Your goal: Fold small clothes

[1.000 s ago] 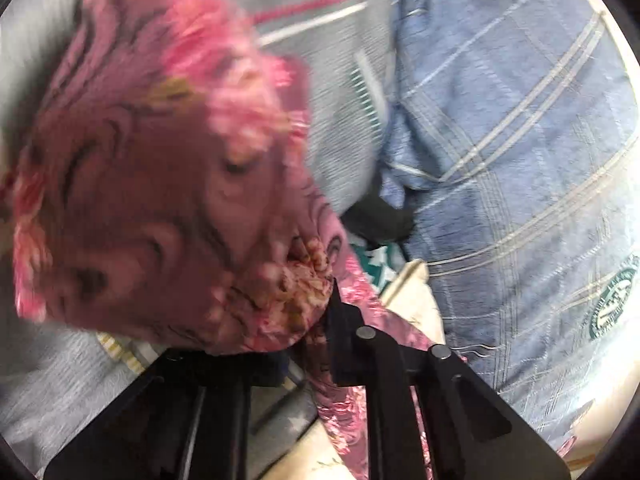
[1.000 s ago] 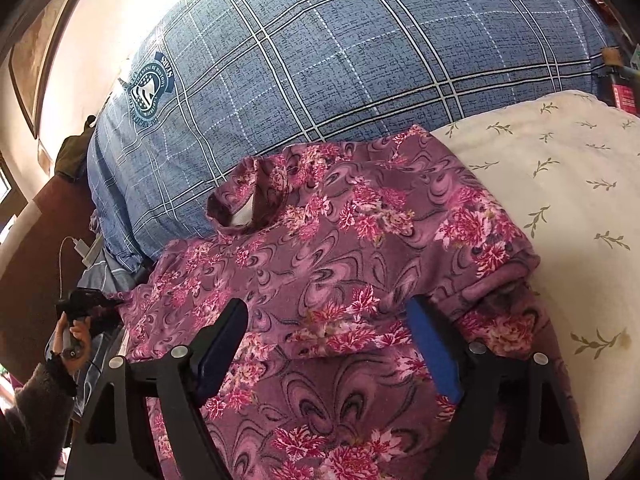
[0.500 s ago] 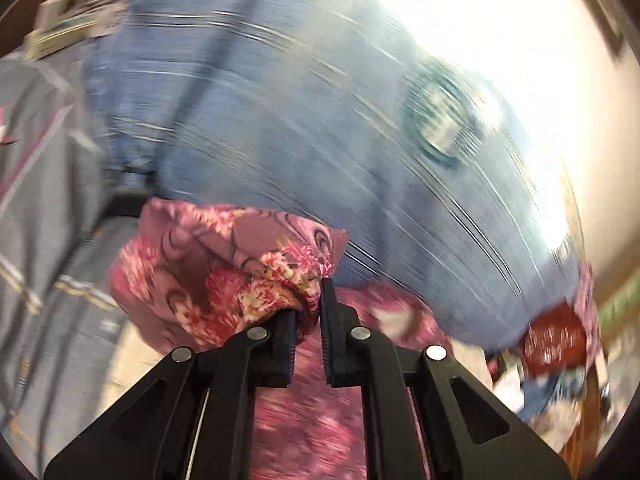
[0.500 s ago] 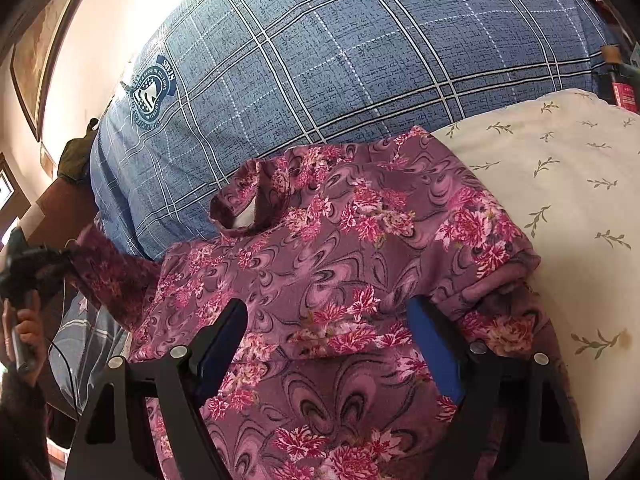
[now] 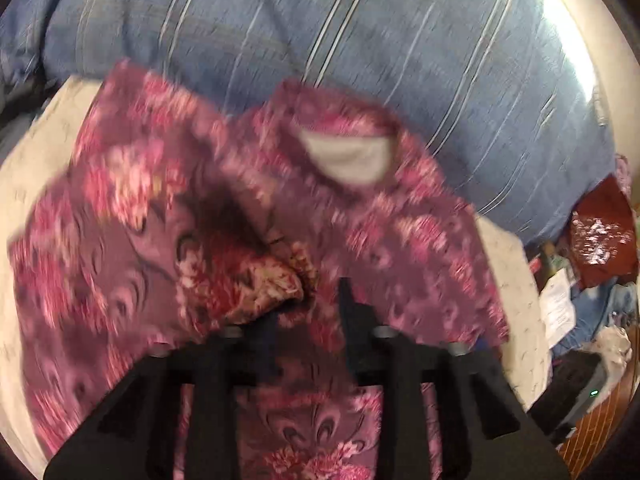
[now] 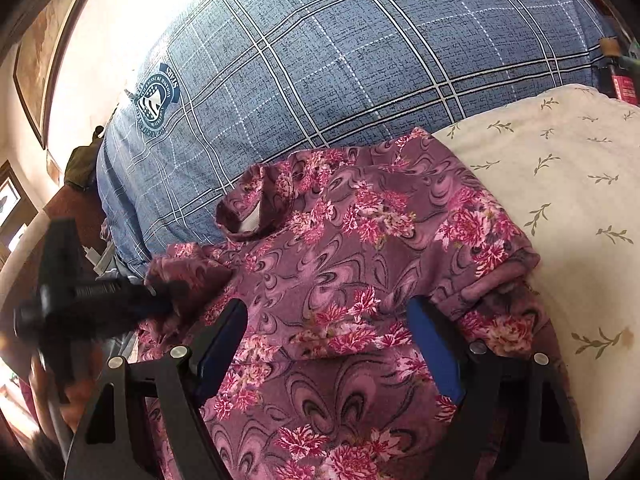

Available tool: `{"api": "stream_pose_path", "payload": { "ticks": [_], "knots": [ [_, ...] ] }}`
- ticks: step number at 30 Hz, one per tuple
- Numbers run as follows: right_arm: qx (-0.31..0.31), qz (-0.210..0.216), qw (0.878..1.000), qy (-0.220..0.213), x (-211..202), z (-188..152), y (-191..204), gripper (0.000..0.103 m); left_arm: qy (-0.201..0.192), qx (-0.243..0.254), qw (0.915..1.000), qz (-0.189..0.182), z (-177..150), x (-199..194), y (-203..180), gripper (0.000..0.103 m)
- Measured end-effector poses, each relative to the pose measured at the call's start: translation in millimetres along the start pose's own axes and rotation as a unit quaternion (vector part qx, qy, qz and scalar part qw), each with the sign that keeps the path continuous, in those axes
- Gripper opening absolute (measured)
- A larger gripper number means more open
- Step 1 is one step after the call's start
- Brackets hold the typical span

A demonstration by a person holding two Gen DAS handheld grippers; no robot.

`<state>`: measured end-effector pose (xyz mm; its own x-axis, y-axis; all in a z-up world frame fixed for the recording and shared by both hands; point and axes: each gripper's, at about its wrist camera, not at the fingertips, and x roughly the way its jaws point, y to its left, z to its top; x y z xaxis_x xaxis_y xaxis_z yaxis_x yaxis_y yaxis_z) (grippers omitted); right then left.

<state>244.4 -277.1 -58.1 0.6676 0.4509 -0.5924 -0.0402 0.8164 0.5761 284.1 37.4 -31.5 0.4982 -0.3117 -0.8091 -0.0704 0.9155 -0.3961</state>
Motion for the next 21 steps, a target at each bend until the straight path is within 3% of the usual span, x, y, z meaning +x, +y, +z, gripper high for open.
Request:
{"api": "stream_pose_path", "payload": {
  "ticks": [4, 8, 10, 15, 18, 21],
  "knots": [
    [-0.003, -0.009, 1.000, 0.006, 1, 1, 3, 0.084, -0.023, -0.035, 0.9977, -0.052, -15, -30, 29, 0.044],
    [-0.040, -0.066, 0.996, 0.032, 8, 7, 26, 0.084, -0.066, -0.069, 0.9952, -0.025, 5, -68, 62, 0.045],
    [-0.055, -0.040, 0.997, 0.031, 8, 10, 47, 0.084, -0.080, -0.091, 0.9925, -0.019, 12, -84, 83, 0.045],
    [-0.136, 0.022, 0.989, 0.046, 29, 13, 131, 0.083, -0.087, -0.160, 0.9805, -0.074, 21, -100, 130, 0.045],
    [-0.177, 0.014, 0.982, 0.061, 47, 9, 165, 0.083, -0.093, -0.166, 0.9776, -0.090, 25, -107, 138, 0.045],
    [-0.185, -0.013, 0.980, 0.067, 53, 4, 171, 0.083, -0.114, -0.161, 0.9783, -0.065, 27, -119, 143, 0.051]
  ]
}}
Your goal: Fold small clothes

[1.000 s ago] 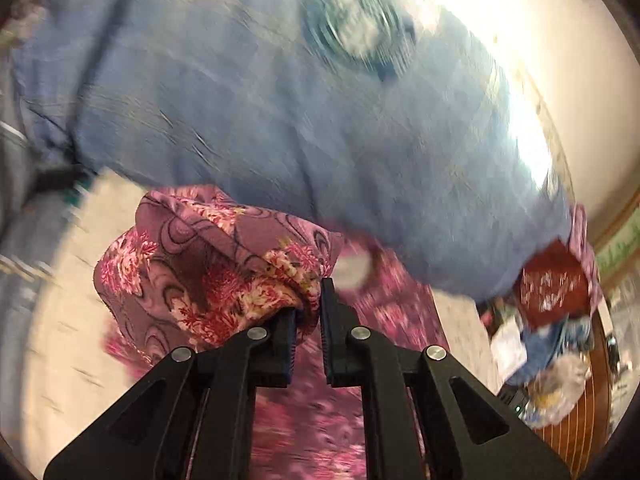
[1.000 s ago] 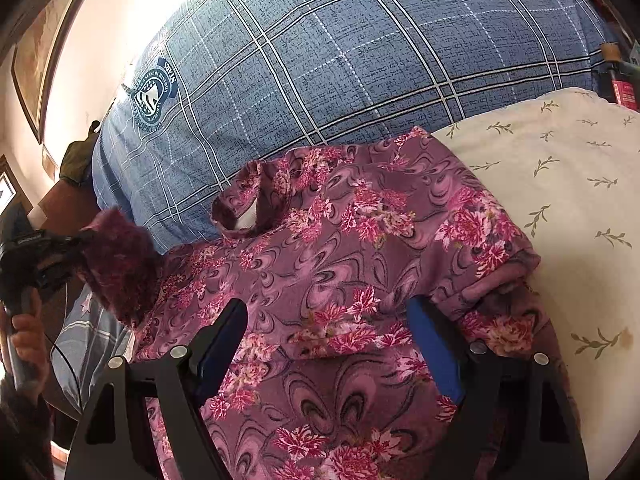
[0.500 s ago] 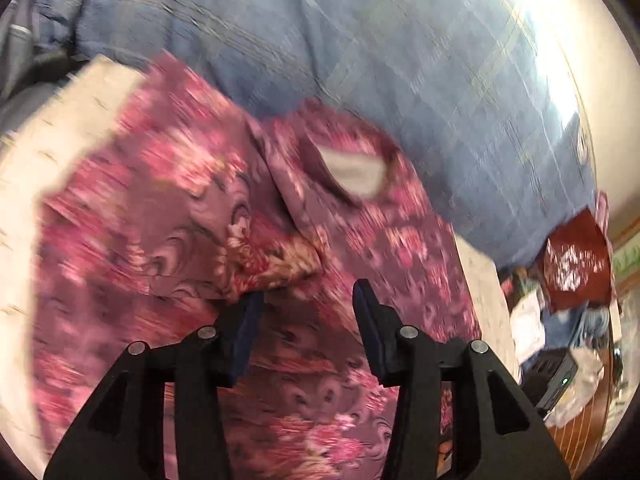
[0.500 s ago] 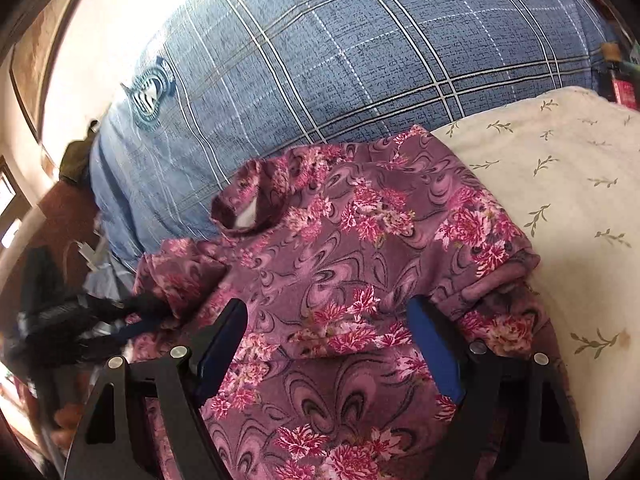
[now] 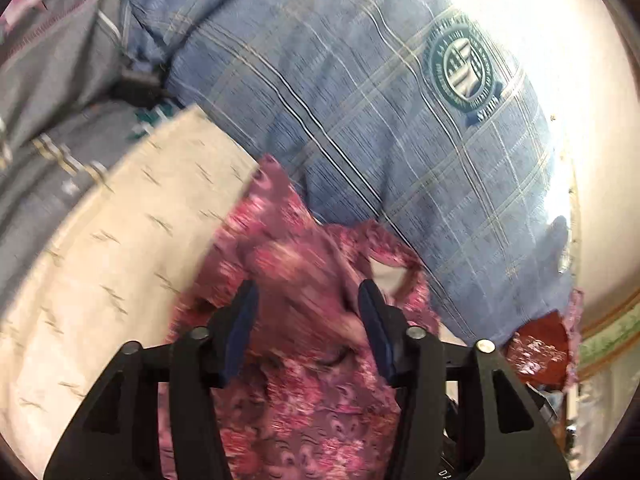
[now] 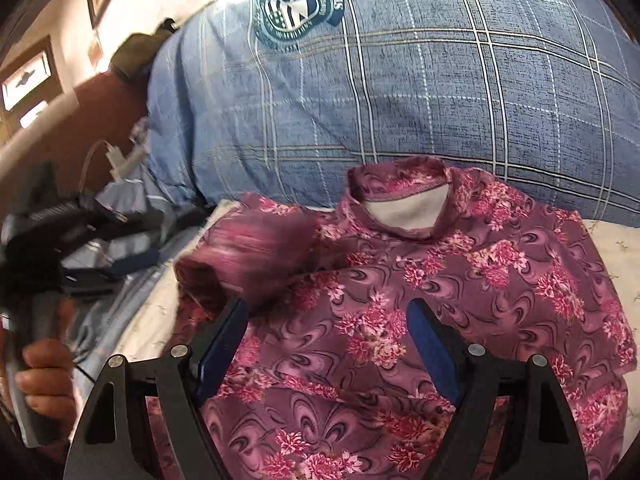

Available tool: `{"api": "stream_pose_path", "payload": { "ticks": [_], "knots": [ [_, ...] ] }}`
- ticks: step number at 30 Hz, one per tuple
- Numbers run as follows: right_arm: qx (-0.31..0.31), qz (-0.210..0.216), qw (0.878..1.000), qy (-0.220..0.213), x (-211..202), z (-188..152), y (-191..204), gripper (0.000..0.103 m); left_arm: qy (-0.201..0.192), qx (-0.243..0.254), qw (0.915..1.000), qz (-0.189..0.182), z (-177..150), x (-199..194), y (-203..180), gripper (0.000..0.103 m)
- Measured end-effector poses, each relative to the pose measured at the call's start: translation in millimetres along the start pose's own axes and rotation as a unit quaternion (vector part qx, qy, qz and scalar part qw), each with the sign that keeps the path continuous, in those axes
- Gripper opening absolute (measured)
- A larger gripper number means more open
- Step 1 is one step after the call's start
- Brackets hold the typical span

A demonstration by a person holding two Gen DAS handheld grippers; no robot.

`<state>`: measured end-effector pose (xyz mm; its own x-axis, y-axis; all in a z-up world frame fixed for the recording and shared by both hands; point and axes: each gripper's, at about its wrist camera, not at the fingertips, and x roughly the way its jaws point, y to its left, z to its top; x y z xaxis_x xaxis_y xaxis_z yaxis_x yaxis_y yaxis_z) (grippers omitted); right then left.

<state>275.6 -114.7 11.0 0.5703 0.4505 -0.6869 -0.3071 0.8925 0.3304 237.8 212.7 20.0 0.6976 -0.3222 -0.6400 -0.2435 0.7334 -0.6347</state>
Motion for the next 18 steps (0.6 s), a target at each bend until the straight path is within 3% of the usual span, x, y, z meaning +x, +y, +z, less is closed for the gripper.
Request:
{"api": "stream_pose_path", "payload": {
  "ticks": [3, 7, 10, 13, 14, 15, 17, 18],
  "knots": [
    [-0.007, 0.003, 1.000, -0.012, -5, -1, 6, 0.083, -0.014, -0.008, 0.9998, 0.011, 5, -5, 10, 0.057],
    [-0.062, 0.010, 0.998, -0.014, 1, 2, 30, 0.084, 0.009, -0.031, 0.9990, 0.030, 7, 7, 29, 0.058],
    [-0.131, 0.007, 0.991, 0.019, 29, 2, 58, 0.083, 0.024, -0.051, 0.9982, 0.021, 6, 14, 40, 0.058],
    [-0.182, -0.006, 0.983, 0.024, 51, 1, 75, 0.079, 0.027, -0.053, 0.9980, 0.024, 5, 18, 43, 0.058],
    [-0.199, -0.018, 0.980, 0.020, 58, 2, 80, 0.066, 0.028, -0.054, 0.9978, 0.026, 4, 20, 43, 0.058],
    [-0.209, -0.034, 0.977, 0.017, 63, 5, 82, 0.046, 0.030, -0.056, 0.9976, 0.026, 3, 22, 43, 0.058],
    [-0.186, -0.019, 0.982, 0.027, 70, 16, 73, 0.012, 0.037, -0.061, 0.9972, 0.021, 2, 27, 44, 0.058],
    [-0.160, -0.013, 0.987, 0.024, 68, 22, 64, 0.012, 0.042, -0.061, 0.9971, 0.019, 1, 30, 43, 0.058]
  ]
}}
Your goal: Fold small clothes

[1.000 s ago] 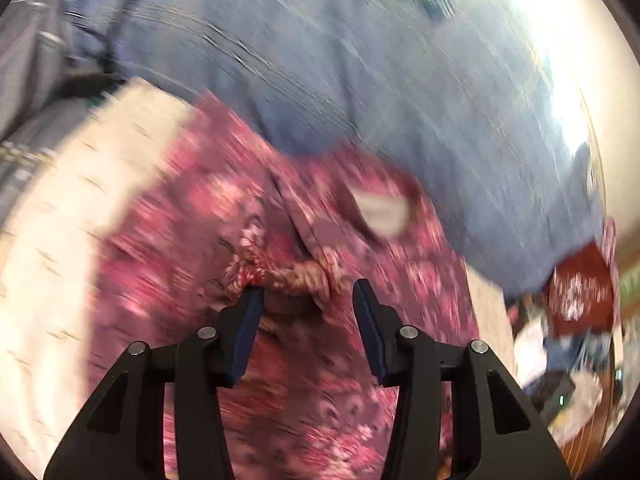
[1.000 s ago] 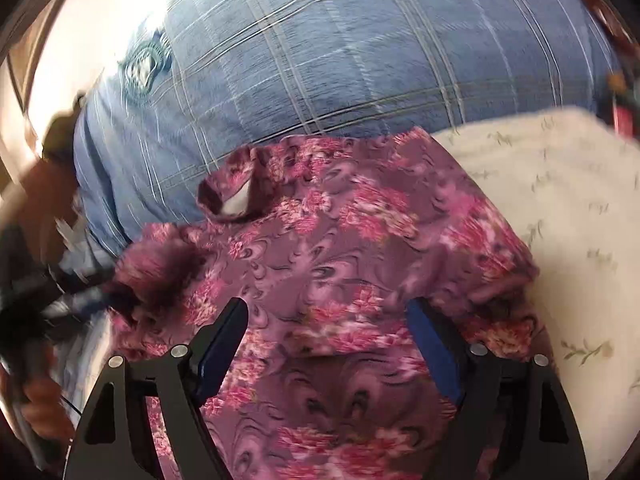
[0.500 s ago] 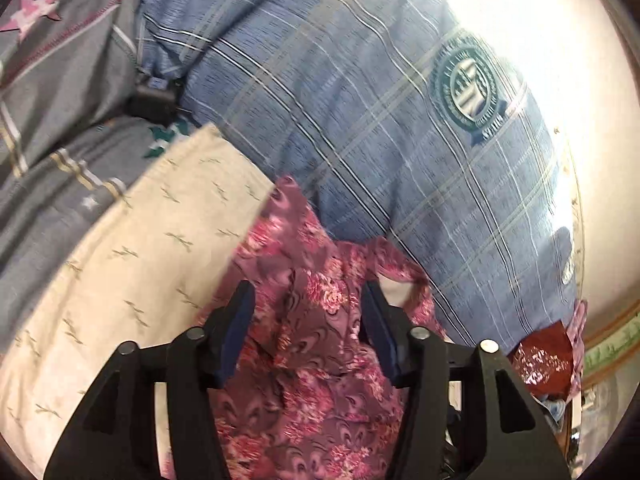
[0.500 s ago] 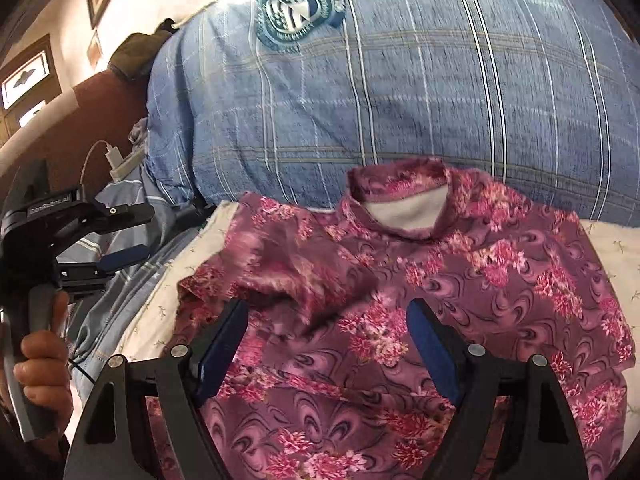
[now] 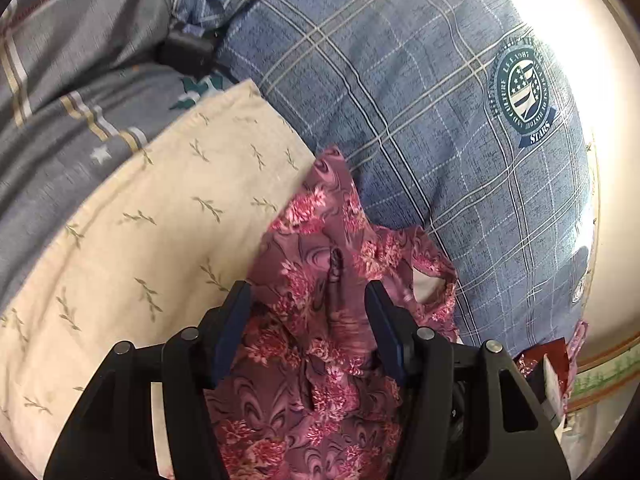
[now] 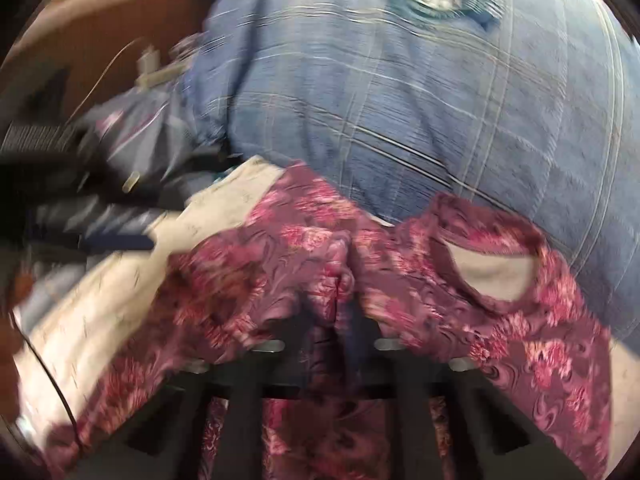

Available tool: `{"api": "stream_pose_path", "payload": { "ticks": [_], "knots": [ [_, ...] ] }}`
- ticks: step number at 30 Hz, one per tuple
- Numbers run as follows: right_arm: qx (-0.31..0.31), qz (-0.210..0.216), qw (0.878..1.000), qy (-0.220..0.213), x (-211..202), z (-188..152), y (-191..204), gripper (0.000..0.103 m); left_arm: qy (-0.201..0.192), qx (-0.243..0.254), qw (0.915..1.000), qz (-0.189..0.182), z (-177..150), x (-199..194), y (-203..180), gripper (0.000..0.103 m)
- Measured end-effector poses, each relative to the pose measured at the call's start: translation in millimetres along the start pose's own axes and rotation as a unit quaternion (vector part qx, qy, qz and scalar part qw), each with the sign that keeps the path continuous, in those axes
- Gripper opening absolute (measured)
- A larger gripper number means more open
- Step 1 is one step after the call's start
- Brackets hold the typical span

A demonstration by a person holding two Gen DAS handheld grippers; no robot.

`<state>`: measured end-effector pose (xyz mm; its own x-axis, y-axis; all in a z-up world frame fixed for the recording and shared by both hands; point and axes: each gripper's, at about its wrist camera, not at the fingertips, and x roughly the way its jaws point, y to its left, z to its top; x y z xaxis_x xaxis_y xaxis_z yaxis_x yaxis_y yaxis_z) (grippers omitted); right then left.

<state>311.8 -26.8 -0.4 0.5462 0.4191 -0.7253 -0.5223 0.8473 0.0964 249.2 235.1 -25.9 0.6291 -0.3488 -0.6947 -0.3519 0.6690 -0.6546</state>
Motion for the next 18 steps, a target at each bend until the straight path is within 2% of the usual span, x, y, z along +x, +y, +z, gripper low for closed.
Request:
{"api": "stream_pose_path", "payload": {
  "ticks": [2, 4, 6, 7, 8, 10, 11, 12, 14, 16, 18],
  "knots": [
    [0.084, 0.026, 0.996, -0.032, -18, -1, -37, 0.012, 0.009, 0.002, 1.0000, -0.001, -3, 7, -3, 0.058],
    [0.184, 0.038, 0.980, -0.063, -40, -15, -81, 0.012, 0.023, 0.006, 0.9997, -0.005, -8, 16, -9, 0.058],
    [0.297, 0.058, 0.949, -0.084, -61, -44, -128, 0.012, 0.045, 0.012, 0.9988, -0.014, -16, 29, -17, 0.063],
    [0.357, 0.070, 0.928, -0.087, -68, -65, -151, 0.012, 0.058, 0.013, 0.9980, -0.024, -19, 36, -20, 0.063],
    [0.410, 0.076, 0.905, -0.080, -72, -86, -169, 0.019, 0.074, 0.012, 0.9966, -0.035, -23, 44, -23, 0.063],
    [0.494, 0.066, 0.866, -0.049, -78, -129, -198, 0.020, 0.091, 0.011, 0.9951, -0.036, -29, 57, -25, 0.063],
    [0.520, 0.048, 0.852, -0.045, -87, -150, -209, 0.020, 0.094, 0.013, 0.9952, -0.026, -32, 61, -26, 0.063],
    [0.529, 0.041, 0.846, -0.056, -96, -162, -217, 0.020, 0.096, 0.012, 0.9951, -0.021, -34, 65, -25, 0.063],
    [0.532, 0.027, 0.842, -0.081, -111, -172, -225, 0.021, 0.096, 0.006, 0.9952, -0.019, -35, 67, -25, 0.063],
    [0.528, 0.031, 0.844, -0.092, -118, -170, -231, 0.027, 0.092, 0.003, 0.9955, -0.024, -35, 67, -25, 0.067],
    [0.516, 0.044, 0.850, -0.096, -115, -160, -235, 0.041, 0.090, -0.001, 0.9956, -0.027, -35, 68, -26, 0.069]
  ]
}}
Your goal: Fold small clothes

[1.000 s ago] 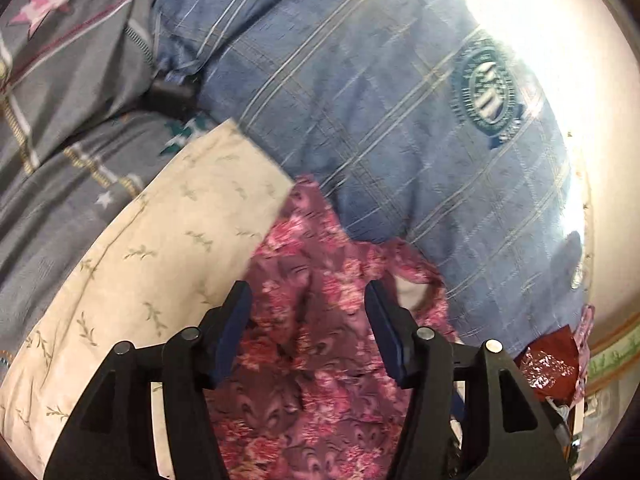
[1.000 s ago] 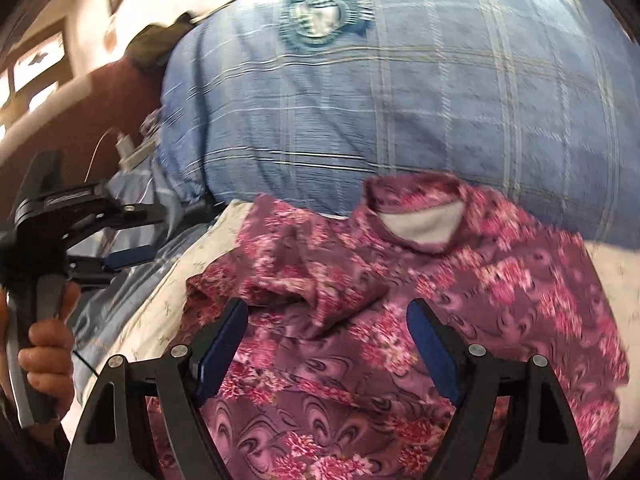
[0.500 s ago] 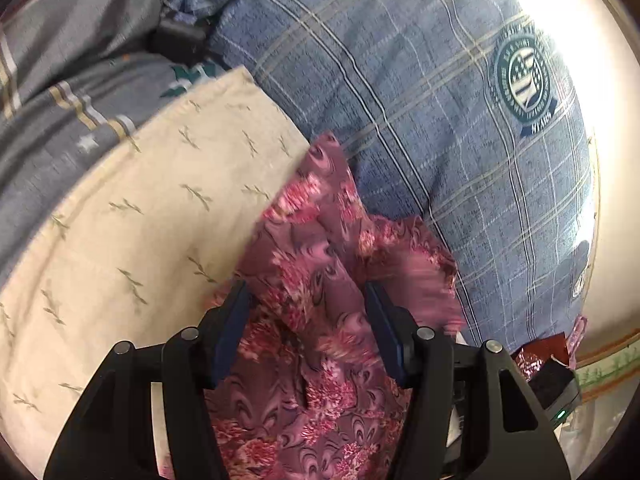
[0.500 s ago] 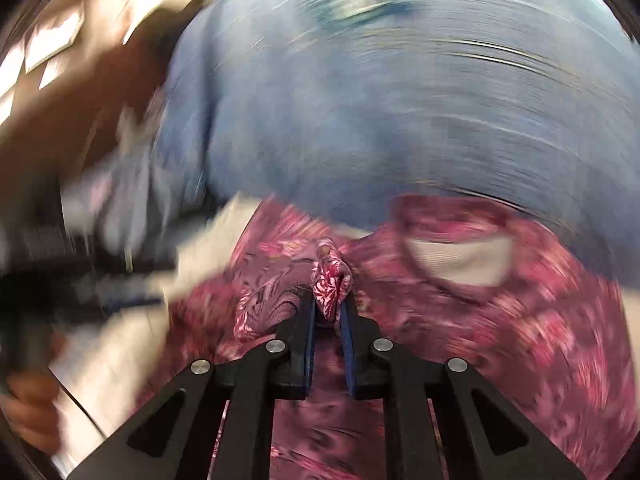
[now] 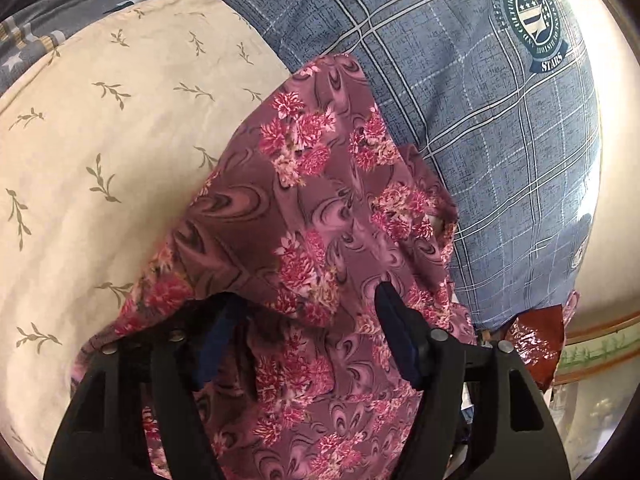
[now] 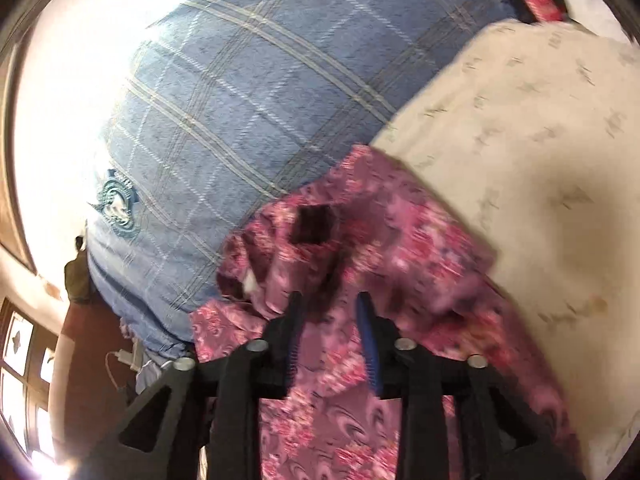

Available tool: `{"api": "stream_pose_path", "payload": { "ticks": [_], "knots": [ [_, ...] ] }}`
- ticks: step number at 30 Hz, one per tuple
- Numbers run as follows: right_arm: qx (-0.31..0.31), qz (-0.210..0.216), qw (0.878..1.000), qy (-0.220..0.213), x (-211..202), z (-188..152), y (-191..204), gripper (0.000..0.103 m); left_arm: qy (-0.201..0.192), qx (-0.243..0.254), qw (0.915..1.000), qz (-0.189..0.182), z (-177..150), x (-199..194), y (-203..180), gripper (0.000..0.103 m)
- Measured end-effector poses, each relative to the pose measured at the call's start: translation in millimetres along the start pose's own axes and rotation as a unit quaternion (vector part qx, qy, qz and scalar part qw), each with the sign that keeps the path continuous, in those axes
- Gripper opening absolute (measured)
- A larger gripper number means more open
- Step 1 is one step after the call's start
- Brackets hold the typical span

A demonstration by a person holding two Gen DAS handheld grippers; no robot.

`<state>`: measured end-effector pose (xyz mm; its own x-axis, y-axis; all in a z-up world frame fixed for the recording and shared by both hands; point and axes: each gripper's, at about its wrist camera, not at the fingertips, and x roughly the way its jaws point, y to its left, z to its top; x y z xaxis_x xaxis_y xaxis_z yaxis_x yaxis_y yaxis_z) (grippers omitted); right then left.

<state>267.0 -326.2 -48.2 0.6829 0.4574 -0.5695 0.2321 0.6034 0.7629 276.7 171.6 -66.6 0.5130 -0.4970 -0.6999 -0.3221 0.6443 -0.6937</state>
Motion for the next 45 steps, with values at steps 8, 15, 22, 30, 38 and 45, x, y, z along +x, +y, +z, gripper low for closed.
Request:
{"api": "stream_pose_path", "payload": {
  "ticks": [8, 15, 22, 30, 38, 45],
  "knots": [
    [-0.004, 0.000, 0.999, 0.037, 40, 10, 23, 0.055, -0.004, 0.005, 1.0000, 0.006, 2, 5, 0, 0.069],
    [0.011, 0.067, 0.997, 0.023, 64, 76, 58, 0.045, -0.009, 0.015, 0.9997, 0.016, 1, 10, -6, 0.069],
    [-0.061, -0.037, 0.997, 0.012, 37, 67, 34, 0.048, -0.007, -0.006, 1.0000, -0.004, 5, 11, 0, 0.069],
    [-0.030, 0.061, 0.997, 0.044, 18, 14, 16, 0.055, -0.009, 0.002, 1.0000, 0.003, 4, 9, 0, 0.071],
    [-0.272, -0.014, 0.962, 0.032, 23, 2, 74, 0.069, -0.009, 0.011, 0.9999, 0.006, 3, 10, -2, 0.073],
    [-0.443, -0.086, 0.881, 0.144, 56, -27, 95, 0.008, -0.029, 0.030, 0.9990, 0.018, 2, 6, -6, 0.056]
  ]
}}
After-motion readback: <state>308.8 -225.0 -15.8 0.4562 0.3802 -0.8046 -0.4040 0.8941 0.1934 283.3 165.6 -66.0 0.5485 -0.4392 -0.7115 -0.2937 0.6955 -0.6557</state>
